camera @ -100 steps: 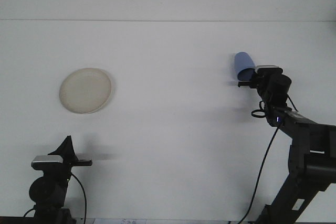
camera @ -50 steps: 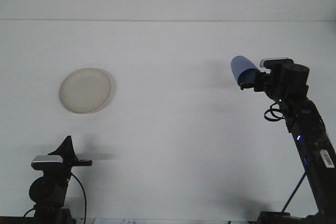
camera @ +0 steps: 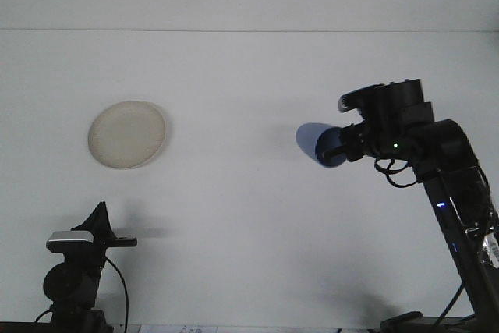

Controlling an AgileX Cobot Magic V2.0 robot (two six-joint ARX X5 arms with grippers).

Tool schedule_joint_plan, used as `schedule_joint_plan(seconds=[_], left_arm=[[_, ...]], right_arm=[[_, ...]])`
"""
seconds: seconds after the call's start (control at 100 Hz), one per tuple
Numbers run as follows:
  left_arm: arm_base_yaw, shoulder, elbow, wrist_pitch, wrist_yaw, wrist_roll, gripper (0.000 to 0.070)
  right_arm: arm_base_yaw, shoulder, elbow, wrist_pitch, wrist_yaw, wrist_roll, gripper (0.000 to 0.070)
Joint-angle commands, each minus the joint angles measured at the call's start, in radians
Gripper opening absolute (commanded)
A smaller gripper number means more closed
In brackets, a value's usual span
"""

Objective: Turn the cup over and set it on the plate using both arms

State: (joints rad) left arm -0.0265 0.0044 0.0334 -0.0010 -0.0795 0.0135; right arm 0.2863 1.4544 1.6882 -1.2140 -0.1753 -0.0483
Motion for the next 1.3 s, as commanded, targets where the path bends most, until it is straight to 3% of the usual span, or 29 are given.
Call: schedule_joint_plan(seconds=[0.0,0.15,0.56,0.71,1.29], left_arm=[[0.001,-0.001,-0.019,0.010,-0.002,0.012,0.0013],[0.001,-0.001,-0.019,0.010,-0.002,0.012,0.0013],[0.001,-0.001,-0.019,0.010,-0.002,0.012,0.0013],[0.001,-0.001,-0.019,0.010,-0.002,0.012,0.0014],[0.001,-0.001,-0.019,0.010,-0.002,0.012,0.0013]], right_arm=[[0.052,0.043,0.021,-0.049,0.024,-0.025,0.0004],[0.198,0.127,0.021,-0.150,0.126,-0.031,0.0004],[0.459,0.338,0.021,-0.158,0.133,-0.041,0.0004],[0.488,0.354,0.021,-0.158,0.177,-0.046,0.0004],[0.488,0.415,0.020,-0.158,0.176,-0.053,0.0005]])
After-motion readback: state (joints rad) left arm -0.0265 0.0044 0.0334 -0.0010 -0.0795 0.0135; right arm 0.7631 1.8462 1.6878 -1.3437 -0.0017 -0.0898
